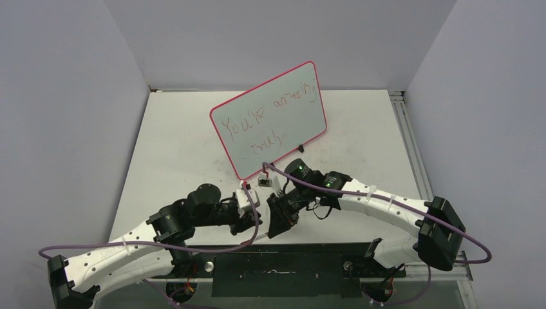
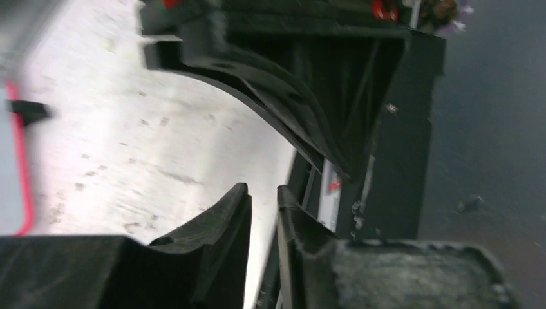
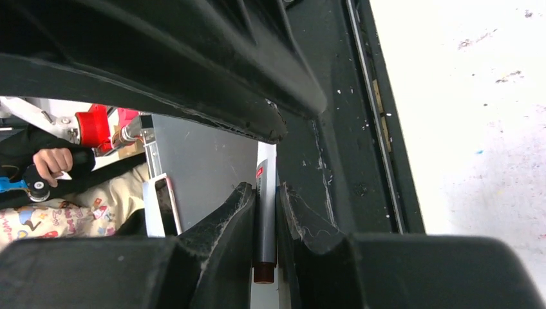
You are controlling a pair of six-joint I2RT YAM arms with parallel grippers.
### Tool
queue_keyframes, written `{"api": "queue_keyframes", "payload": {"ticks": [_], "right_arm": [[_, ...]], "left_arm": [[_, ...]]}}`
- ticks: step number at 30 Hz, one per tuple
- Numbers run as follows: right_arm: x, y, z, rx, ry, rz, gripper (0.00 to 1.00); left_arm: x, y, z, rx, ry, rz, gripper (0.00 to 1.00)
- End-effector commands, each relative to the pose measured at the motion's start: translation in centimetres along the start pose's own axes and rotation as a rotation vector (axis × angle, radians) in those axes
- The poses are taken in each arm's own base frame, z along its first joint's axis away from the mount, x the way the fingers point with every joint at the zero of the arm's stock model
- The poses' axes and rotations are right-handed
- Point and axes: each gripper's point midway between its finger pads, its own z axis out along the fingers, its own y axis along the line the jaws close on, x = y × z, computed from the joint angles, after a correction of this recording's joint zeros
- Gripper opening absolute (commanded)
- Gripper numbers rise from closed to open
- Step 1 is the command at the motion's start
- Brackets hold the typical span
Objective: Write a sentence on the whiteboard
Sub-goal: Close the whiteboard marker at the center of the board, then place the whiteboard marker at the center of the board.
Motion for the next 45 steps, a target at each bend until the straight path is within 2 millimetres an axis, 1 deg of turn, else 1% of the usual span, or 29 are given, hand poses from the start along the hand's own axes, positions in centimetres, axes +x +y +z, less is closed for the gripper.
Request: {"api": "queue_keyframes", "payload": {"ticks": [1,3,5,7,9,12,14,15,16,18,20,21,23,27,30,33,34,35,38,39,40,42,45], "right_arm": [[-2.8,-0.1,-1.2,0.026,-0.104,-0.093,0.05],[-3.6,-2.0,-3.0,0.098,-0.152,-0.063,0.05],[-4.5,-4.5,-5.2,0.186,-0.213,-0.012,0.05],[-5.1,-7.0,-7.8,0.295,-0.282,0.039,0.05],[-5.7,-9.2,-10.4,0.41,-0.356,0.086,0.05],[-6.2,-11.8,-14.3,0.562,-0.478,0.157,0.05],[-6.0,-14.0,-17.3,0.715,-0.563,0.221,0.05],[-5.7,-15.1,-18.9,0.793,-0.606,0.263,0.05],[-5.3,-16.1,-20.5,0.874,-0.645,0.293,0.05],[-4.3,-17.8,-23.4,1.036,-0.722,0.355,0.05],[-3.4,-19.3,-25.6,1.165,-0.784,0.396,0.05],[-2.9,-20.1,-26.1,1.206,-0.807,0.408,0.05],[-2.6,-21.3,-27.0,1.26,-0.86,0.421,0.06],[-1.9,-24.7,-28.0,1.336,-0.906,0.464,0.05],[-0.9,-26.9,-28.5,1.36,-0.932,0.504,0.05],[-0.1,-28.6,-28.8,1.361,-0.958,0.528,0.06],[0.4,-29.2,-28.5,1.356,-0.948,0.544,0.07],[0.3,-29.7,-28.6,1.348,-0.958,0.545,0.07],[1.0,-31.1,-28.0,1.317,-0.939,0.589,0.07],[1.4,-31.4,-27.9,1.312,-0.935,0.604,0.08],[1.7,-31.6,-27.8,1.311,-0.933,0.615,0.09],[2.1,-31.7,-28.0,1.322,-0.944,0.631,0.14],[2.8,-31.9,-28.4,1.346,-0.938,0.661,0.29]], "left_arm": [[-6.5,3.0,-1.3,-0.159,-0.212,0.039,0.28],[-6.7,4.4,-2.1,-0.231,-0.221,0.026,0.44],[-6.8,5.8,-3.2,-0.302,-0.233,0.013,0.56],[-7.0,6.9,-4.3,-0.369,-0.257,-0.019,0.65],[-7.2,8.1,-5.6,-0.442,-0.29,-0.044,0.72],[-7.4,10.3,-7.7,-0.569,-0.329,-0.097,0.78],[-7.2,11.9,-9.3,-0.666,-0.348,-0.149,0.81],[-7.0,13.1,-10.6,-0.739,-0.36,-0.183,0.82],[-6.9,13.7,-11.3,-0.774,-0.371,-0.208,0.83],[-6.3,15.4,-13.4,-0.878,-0.405,-0.277,0.87],[-5.8,16.6,-14.9,-0.938,-0.427,-0.327,0.88],[-5.5,17.2,-15.5,-0.968,-0.434,-0.356,0.9],[-4.6,18.6,-16.6,-1.023,-0.436,-0.419,0.91],[-3.0,21.4,-18.2,-1.065,-0.443,-0.564,0.95],[-1.8,23.0,-20.1,-1.135,-0.462,-0.644,0.97],[-1.3,23.3,-21.3,-1.196,-0.45,-0.639,0.97],[-1.0,23.3,-21.5,-1.213,-0.446,-0.64,0.97],[-0.7,23.3,-21.6,-1.223,-0.438,-0.642,0.97],[-0.2,23.4,-21.4,-1.228,-0.419,-0.652,0.97],[-0.1,23.4,-21.4,-1.229,-0.415,-0.655,1.0],[-0.1,23.5,-21.5,-1.235,-0.414,-0.655,0.97],[0.1,23.6,-21.8,-1.254,-0.407,-0.659,0.96],[0.6,23.6,-22.3,-1.291,-0.396,-0.67,0.96]]}}
